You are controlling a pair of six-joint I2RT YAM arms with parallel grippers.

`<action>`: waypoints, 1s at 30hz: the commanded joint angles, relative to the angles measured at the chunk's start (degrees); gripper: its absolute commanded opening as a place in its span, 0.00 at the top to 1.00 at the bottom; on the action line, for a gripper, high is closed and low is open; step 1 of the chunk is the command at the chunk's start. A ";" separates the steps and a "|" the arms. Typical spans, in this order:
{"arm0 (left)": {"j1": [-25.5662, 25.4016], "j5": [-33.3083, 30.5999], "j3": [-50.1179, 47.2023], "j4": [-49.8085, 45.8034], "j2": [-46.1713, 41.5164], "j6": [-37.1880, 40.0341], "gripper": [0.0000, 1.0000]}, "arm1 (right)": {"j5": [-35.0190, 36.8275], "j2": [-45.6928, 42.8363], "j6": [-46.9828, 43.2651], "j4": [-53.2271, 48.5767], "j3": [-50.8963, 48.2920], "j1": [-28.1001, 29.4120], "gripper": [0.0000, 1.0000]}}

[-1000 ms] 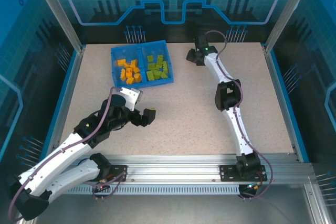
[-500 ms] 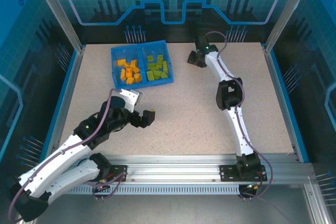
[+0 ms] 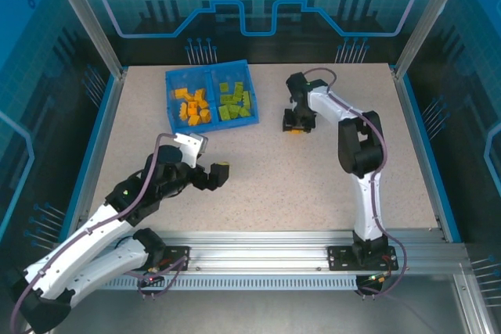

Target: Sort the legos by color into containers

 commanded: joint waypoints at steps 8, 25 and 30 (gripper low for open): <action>-0.34 -14.93 0.05 -5.86 -9.88 -10.60 0.01 | -1.81 -19.82 1.74 5.66 -8.28 8.37 0.55; -0.31 -31.52 10.49 -26.49 -12.51 -20.55 0.01 | -0.39 14.19 4.51 9.82 41.83 22.63 0.55; -0.27 -29.86 10.39 -26.39 -12.60 -19.72 0.01 | -2.31 29.01 4.06 9.94 62.91 22.58 0.54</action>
